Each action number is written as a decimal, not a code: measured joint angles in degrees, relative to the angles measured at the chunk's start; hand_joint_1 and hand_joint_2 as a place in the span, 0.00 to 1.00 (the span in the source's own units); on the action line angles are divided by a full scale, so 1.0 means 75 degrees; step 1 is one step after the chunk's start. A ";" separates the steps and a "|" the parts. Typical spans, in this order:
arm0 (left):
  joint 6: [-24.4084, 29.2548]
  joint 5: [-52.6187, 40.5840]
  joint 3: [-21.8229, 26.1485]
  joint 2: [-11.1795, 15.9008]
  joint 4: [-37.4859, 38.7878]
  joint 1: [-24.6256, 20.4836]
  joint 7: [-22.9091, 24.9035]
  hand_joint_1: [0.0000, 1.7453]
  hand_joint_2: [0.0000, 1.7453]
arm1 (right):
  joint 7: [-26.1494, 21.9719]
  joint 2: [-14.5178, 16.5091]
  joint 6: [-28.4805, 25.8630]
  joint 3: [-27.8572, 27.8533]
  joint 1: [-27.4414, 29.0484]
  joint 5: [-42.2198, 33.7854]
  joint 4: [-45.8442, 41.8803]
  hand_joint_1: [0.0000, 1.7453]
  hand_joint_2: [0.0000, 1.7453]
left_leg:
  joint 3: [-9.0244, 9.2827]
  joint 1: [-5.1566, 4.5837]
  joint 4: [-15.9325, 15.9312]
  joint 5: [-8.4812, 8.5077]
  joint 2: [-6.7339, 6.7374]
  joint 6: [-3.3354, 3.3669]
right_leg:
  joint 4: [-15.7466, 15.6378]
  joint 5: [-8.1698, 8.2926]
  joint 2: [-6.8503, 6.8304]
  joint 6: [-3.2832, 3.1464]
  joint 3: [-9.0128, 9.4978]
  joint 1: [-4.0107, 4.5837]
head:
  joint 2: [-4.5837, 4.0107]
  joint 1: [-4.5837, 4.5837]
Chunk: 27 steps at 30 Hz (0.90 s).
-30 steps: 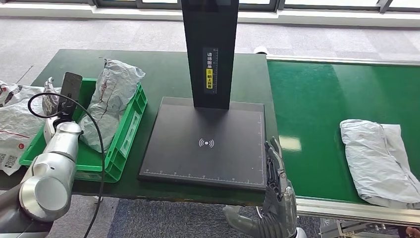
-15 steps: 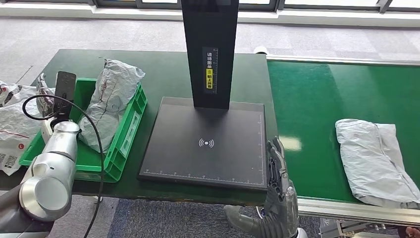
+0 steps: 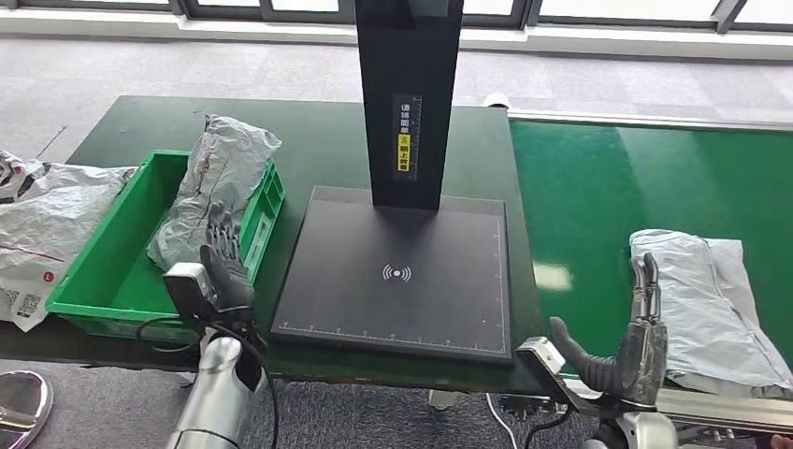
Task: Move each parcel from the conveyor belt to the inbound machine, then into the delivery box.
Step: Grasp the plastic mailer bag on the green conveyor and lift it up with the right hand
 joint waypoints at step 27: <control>-0.0446 -0.0191 -0.0922 -0.0217 -0.1682 0.1257 -0.0361 0.00 0.00 | -0.0591 -0.0848 0.0323 -0.1124 -0.1007 -0.0921 0.2478 0.00 1.00 | -0.0037 0.0006 0.0002 -0.0001 -0.0007 -0.0003 | 0.0002 -0.0001 0.0001 -0.0003 -0.0042 0.0010 | 0.0000 -0.0005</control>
